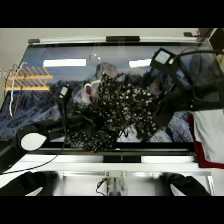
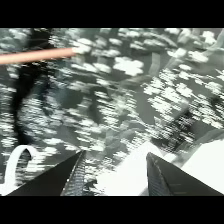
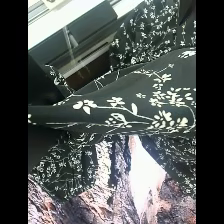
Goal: Fold the shirts.
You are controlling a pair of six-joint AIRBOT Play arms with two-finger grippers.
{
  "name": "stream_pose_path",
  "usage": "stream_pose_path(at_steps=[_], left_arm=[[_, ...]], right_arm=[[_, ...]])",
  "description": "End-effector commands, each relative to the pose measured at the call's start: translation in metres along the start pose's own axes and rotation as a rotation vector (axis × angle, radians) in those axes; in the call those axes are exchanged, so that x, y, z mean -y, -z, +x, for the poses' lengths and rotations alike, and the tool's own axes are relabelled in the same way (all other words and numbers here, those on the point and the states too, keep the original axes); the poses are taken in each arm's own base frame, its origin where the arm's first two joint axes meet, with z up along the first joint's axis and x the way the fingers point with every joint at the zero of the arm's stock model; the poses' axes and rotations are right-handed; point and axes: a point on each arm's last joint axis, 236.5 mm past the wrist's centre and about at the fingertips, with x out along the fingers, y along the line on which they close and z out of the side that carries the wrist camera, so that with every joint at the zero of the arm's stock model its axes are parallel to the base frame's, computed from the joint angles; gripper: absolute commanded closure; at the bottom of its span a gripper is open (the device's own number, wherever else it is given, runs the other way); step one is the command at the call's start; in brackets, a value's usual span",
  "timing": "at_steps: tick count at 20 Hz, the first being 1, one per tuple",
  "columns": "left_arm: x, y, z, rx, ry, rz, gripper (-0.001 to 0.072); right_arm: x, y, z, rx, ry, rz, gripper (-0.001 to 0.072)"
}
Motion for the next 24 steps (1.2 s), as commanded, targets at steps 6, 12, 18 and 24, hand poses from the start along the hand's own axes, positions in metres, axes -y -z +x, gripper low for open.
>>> stream_pose_path(at_steps=[6, 12, 18, 24], left_arm=[[-0.097, -0.008, 0.022, 0.024, -0.206, -0.087, 0.0234], [-0.091, 0.025, 0.103, 0.045, -0.204, -0.106, 0.0233], [-0.111, 0.018, 0.109, 0.096, -0.250, -0.105, 0.0506], [-0.167, -0.005, 0.066, 0.087, -0.344, -0.060, 0.0657]], right_arm=[[-0.002, 0.001, 0.000, -0.003, -0.006, 0.001, 0.0673], [-0.002, 0.001, 0.000, -0.004, -0.007, 0.024, 0.0673], [-0.002, 0.001, 0.000, -0.005, -0.008, 0.036, 0.0673], [-0.004, 0.006, -0.001, -0.024, -0.017, 0.036, 0.0673]])
